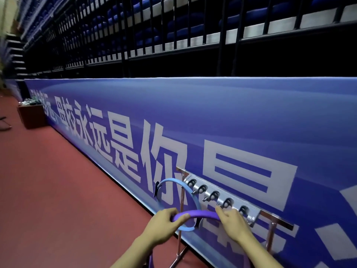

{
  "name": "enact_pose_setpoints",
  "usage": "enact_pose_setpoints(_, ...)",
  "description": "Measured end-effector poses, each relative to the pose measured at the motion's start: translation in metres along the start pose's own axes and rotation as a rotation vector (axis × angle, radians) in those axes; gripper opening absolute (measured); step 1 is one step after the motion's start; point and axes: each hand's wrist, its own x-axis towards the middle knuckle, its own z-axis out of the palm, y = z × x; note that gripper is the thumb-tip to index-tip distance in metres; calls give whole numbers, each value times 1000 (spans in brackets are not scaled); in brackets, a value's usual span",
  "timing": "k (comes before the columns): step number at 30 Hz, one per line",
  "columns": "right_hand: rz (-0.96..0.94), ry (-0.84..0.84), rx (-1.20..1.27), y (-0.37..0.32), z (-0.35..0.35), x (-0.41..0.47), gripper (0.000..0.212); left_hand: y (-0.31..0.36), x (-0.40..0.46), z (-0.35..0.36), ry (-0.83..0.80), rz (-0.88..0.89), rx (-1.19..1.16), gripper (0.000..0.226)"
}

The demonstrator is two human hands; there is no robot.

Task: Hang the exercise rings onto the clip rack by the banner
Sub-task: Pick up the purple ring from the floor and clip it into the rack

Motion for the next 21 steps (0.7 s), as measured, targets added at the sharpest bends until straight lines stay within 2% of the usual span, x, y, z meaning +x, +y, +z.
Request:
enact_pose_setpoints(4,124,14,126,20,21,42,63,-29,46,7,-30,-52,-175,57)
enact_pose_setpoints(7,164,-66,169,24,37,65,59,-41,81,12,-55,-70,-161,57)
enact_pose_setpoints(11,119,-178,83,27,61,97,50,-58,125,17,-139,-57,14,66)
enact_pose_setpoints(15,21,-244,-6,8,85,127,17,-72,171,30,-241,-5,216,68)
enact_pose_setpoints(21,26,-270,-156,-11,121,173,32,-109,235,44,-341,30,261,74)
